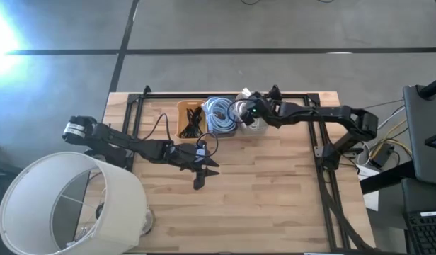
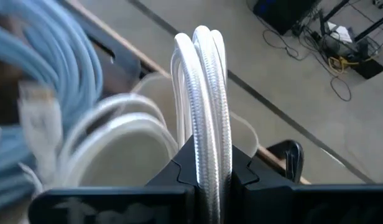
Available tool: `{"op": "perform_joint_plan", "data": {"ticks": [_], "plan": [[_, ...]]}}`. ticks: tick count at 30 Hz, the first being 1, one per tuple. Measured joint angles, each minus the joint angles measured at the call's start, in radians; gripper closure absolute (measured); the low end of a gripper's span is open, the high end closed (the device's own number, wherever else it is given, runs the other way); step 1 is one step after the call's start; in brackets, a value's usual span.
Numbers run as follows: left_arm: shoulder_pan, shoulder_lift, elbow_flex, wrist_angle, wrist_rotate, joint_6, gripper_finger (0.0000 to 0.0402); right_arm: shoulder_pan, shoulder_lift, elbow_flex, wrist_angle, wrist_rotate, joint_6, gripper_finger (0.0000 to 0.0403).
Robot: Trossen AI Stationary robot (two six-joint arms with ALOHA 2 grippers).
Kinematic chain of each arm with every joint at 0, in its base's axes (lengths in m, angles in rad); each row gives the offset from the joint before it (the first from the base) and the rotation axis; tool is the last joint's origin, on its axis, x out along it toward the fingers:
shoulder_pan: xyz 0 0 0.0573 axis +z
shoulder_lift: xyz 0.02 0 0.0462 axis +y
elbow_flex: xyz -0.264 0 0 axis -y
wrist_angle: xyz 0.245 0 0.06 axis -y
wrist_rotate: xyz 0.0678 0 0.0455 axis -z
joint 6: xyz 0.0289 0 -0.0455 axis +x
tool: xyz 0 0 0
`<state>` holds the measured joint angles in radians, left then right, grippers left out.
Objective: Pick & Place USB Port
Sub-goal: Put the white hdmi cable into the gray bin, then return to Home Position
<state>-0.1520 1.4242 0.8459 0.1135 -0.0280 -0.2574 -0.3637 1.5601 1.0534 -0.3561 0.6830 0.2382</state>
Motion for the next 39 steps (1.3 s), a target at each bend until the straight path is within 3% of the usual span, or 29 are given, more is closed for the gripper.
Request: {"op": "perform_joint_plan", "data": {"ticks": [19,30,39], "plan": [[0.0,0.0,0.0,-0.004,0.0,-0.004,0.0254,-0.003,0.101,-0.014,-0.002,-0.006,0.046,0.0377],[0.0,0.0,0.0,-0.01,0.0,-0.001,0.0254,-0.004,0.104,0.003,-0.007,-0.014,0.039,0.0313],[0.0,0.0,0.0,-0.021,0.0,0.0,0.0254,-0.003,0.053,0.069,-0.007,-0.183,0.009,0.0281]]}}
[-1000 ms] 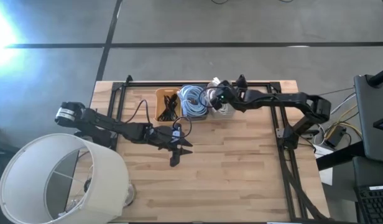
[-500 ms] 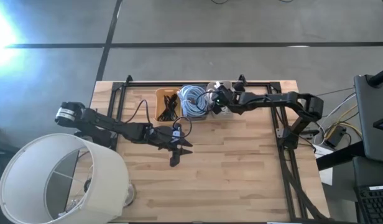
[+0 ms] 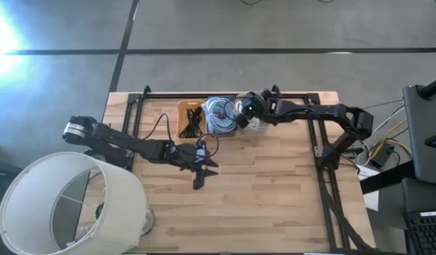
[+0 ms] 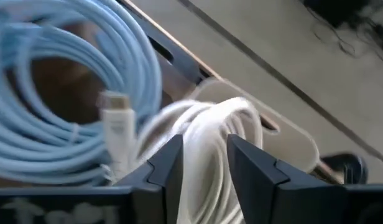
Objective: Pick & Place USB Port
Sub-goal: Return to Home Position
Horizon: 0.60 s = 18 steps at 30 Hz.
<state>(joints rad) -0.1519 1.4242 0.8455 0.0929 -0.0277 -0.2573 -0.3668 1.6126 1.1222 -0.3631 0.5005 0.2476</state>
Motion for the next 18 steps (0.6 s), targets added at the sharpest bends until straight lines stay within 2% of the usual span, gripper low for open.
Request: {"op": "perform_joint_plan", "data": {"ticks": [5,11,18], "plan": [[0.0,0.0,0.0,0.0,0.0,0.003,0.0254,0.014,-0.021,0.028,-0.014,-0.033,-0.071,0.0274],[0.0,-0.015,0.0,0.001,0.0,0.046,0.0254,0.059,-0.043,0.079,-0.118,-0.038,-0.107,0.0276],[0.0,-0.131,0.0,-0.008,-0.004,0.084,0.0254,0.155,-0.102,0.122,-0.219,-0.039,-0.12,0.0289]]}}
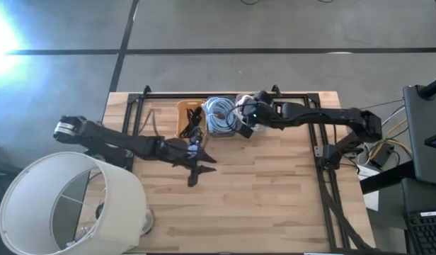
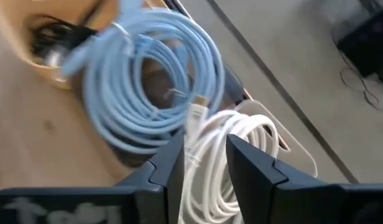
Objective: Pick & Place USB Port
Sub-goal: Return to Home Position
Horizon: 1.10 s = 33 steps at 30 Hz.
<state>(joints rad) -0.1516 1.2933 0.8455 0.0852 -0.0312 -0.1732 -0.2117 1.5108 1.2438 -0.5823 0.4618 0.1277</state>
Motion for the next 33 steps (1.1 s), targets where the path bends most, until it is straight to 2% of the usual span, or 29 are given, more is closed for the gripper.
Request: {"op": "perform_joint_plan", "data": {"ticks": [3,8,10,17,21,25,33], "plan": [[-0.001,-0.078,0.0,-0.048,-0.05,0.044,0.0254,0.052,-0.053,-0.009,-0.01,-0.038,-0.076,0.0295],[-0.001,-0.219,-0.024,-0.165,-0.251,0.104,0.0254,0.139,-0.169,-0.039,-0.015,-0.225,-0.134,0.0305],[-0.001,-0.279,-0.054,-0.173,-0.296,0.127,0.0254,0.165,-0.221,-0.06,-0.013,-0.265,-0.138,0.0309],[-0.001,-0.483,-0.197,-0.163,-0.3,0.152,0.0254,0.195,-0.408,-0.199,0.007,-0.373,-0.165,0.0317],[-0.001,-0.588,-0.289,-0.124,-0.3,0.155,0.0254,0.192,-0.519,-0.329,0.123,-0.466,-0.226,0.0314],[-0.001,-0.68,-0.396,-0.014,-0.3,0.168,0.0254,0.192,-0.628,-0.473,0.286,-0.567,-0.258,0.0312],[-0.001,-0.826,-0.524,0.038,-0.307,0.174,0.0255,0.191,-0.844,-0.68,0.456,-0.597,-0.234,0.0315]]}}
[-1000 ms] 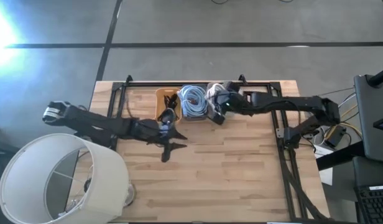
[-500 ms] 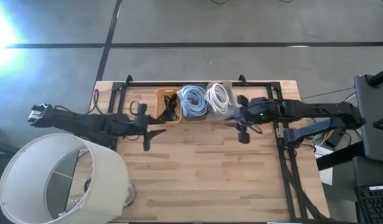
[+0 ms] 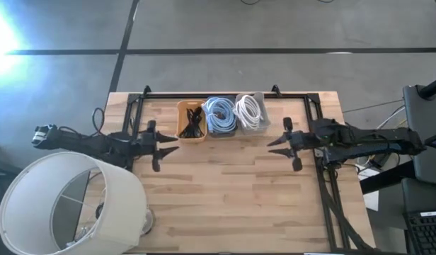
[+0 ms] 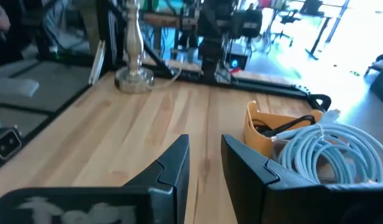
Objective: Pick & Place USB Port
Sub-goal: Return to Home Position
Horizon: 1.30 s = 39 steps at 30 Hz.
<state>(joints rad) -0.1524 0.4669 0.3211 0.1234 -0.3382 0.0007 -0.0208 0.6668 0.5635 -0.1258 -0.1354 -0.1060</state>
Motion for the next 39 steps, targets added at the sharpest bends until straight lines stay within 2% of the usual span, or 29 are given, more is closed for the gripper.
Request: {"op": "perform_joint_plan", "data": {"ticks": [10,21,27,33,39], "plan": [[0.0,-0.134,-0.12,0.124,-0.004,0.105,0.0255,-0.022,-0.252,-0.163,0.057,0.003,0.027,0.0307],[0.006,-0.205,-0.311,0.368,-0.003,0.206,0.0255,-0.026,-0.424,-0.271,0.058,0.001,0.02,0.0313],[0.024,-0.254,-0.312,0.34,-0.011,0.228,0.0255,-0.026,-0.533,-0.324,0.057,-0.006,0.032,0.0316],[0.027,-0.3,-0.312,0.222,-0.011,0.214,0.0255,-0.026,-0.666,-0.379,0.059,-0.007,0.041,0.031],[0.028,-0.324,-0.313,0.186,-0.019,0.199,0.0255,-0.025,-0.649,-0.43,0.107,-0.006,0.03,0.0315]]}}
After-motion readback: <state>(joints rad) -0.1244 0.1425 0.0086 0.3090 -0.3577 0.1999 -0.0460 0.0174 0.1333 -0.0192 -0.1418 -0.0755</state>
